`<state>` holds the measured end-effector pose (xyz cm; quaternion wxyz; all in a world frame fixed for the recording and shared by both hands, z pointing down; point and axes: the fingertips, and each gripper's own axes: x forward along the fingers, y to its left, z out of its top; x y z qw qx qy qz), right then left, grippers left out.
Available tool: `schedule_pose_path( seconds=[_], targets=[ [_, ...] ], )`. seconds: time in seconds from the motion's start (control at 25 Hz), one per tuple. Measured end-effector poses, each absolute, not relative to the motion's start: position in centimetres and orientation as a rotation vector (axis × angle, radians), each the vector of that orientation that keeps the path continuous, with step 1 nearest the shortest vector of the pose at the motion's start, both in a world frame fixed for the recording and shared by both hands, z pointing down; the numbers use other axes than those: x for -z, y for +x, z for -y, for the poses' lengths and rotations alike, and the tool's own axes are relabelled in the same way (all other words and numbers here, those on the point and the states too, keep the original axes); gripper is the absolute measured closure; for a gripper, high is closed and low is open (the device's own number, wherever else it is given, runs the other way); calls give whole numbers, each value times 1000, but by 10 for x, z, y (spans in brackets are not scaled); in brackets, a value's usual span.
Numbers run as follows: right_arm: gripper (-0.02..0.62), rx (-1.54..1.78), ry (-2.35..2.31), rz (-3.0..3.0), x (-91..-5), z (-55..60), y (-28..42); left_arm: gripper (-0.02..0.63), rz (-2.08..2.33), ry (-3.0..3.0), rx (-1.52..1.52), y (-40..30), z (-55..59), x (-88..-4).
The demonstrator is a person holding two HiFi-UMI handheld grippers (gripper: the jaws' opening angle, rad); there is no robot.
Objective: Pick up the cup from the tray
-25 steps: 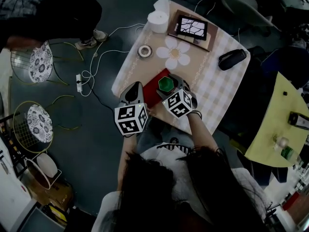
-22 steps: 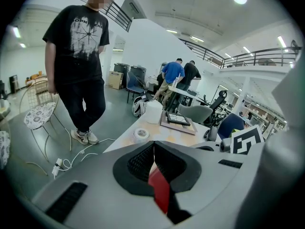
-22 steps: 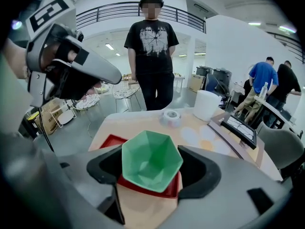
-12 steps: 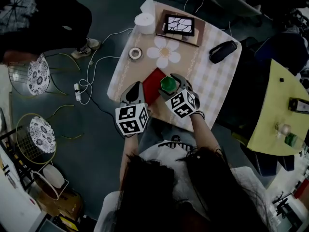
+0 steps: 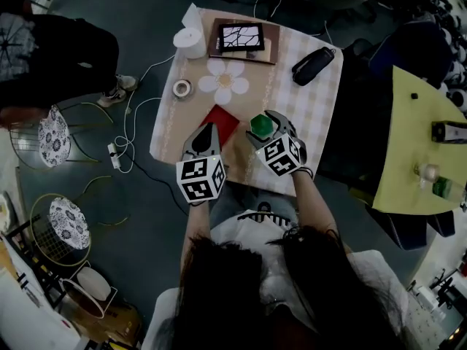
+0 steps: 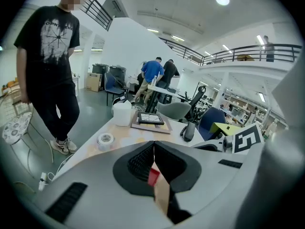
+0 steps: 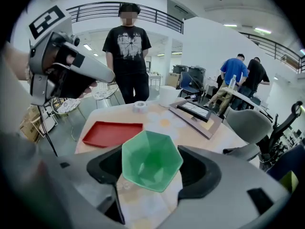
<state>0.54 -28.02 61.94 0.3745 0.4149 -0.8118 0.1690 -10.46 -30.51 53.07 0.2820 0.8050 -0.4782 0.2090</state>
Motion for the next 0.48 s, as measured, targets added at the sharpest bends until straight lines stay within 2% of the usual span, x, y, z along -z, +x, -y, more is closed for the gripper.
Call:
schedule_pose_path(
  seconds=[0.48],
  targets=[
    [253,-497,1073,2046,-639,257,46,597,1264,2173,-582,-68,285,-529]
  ],
)
